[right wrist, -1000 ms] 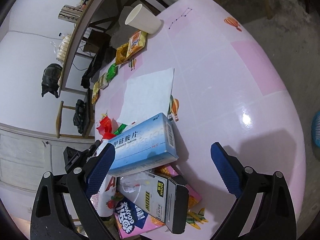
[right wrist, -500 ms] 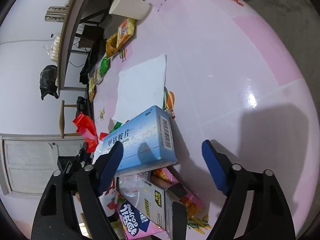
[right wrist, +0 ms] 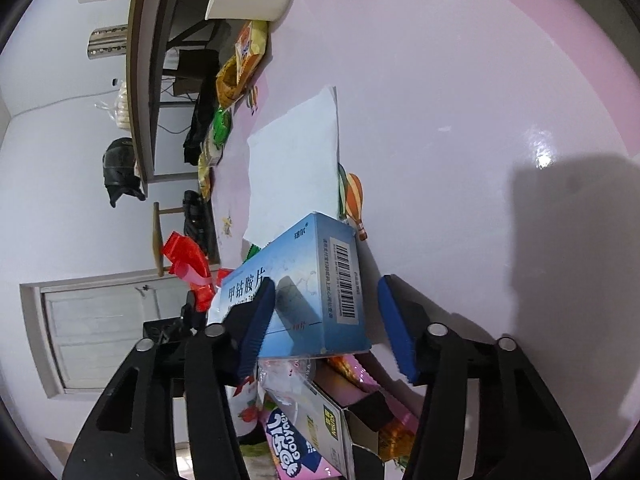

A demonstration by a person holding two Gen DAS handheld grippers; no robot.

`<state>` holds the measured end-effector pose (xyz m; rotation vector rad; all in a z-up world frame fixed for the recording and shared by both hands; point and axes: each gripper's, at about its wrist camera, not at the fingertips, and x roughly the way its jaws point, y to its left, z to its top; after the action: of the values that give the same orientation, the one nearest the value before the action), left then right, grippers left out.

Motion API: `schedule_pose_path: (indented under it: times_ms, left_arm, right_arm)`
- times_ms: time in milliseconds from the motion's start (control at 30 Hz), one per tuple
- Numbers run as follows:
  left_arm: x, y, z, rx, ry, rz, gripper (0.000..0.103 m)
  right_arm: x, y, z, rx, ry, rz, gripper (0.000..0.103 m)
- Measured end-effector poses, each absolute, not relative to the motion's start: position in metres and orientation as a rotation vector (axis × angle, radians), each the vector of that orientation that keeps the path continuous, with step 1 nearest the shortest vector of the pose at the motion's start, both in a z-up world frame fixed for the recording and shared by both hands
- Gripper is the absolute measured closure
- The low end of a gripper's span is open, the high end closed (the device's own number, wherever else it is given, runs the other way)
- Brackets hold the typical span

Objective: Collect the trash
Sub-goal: 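Grasp the red wrapper with the left tool while the right tool grasps the blue medicine box, then carry wrapper and box to the wastebasket and open both tools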

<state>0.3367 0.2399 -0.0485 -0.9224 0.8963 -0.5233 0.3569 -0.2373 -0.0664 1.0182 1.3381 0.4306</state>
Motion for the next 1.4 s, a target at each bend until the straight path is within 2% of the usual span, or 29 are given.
schedule_pose_path:
  times_ms: [67,467,1400]
  left_arm:
    - [0.337,0.24,-0.049,-0.922,0.896,-0.523,0.096]
    - [0.332,0.241,-0.045,-0.916,0.88,-0.523,0.097]
    - [0.303,0.236,0.01,-0.863,0.769,-0.581,0.097]
  right_arm:
    - [0.357,-0.237,-0.067,1.029,1.338,0.443,0.061]
    - [0.348,-0.239,-0.052,1.018,1.28,0.457,0.069]
    - [0.329,-0.244,-0.006,1.081,1.113,0.546,0.072]
